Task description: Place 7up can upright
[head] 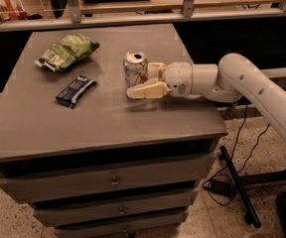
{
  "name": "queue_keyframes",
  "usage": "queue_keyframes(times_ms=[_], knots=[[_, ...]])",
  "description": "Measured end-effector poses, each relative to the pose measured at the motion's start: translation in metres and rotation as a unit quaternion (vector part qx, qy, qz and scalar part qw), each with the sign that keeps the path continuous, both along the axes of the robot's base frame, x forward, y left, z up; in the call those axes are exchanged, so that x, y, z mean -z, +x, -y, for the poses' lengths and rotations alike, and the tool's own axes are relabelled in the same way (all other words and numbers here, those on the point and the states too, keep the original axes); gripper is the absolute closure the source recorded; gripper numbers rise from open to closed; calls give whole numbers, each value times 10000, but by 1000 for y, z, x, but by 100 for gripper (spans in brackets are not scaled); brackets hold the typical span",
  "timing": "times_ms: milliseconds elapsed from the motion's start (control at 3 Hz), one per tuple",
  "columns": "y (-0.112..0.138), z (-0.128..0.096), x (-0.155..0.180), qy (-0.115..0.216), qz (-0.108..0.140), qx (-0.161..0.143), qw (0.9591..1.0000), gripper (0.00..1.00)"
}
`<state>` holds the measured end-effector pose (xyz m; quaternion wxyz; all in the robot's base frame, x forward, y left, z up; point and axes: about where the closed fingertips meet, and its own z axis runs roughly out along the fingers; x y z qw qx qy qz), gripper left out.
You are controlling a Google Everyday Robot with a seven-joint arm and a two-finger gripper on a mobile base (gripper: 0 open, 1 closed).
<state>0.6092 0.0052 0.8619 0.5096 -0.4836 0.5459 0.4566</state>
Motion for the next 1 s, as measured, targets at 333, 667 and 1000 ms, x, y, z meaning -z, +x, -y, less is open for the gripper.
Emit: queue_keyframes(times_ms=[333,667,1000], knots=[[-2,9,1,-61,23,38,10000,0],[-1,32,0,-184,76,244,9995,0],[4,63,-2,-254,123,625,9976,0]])
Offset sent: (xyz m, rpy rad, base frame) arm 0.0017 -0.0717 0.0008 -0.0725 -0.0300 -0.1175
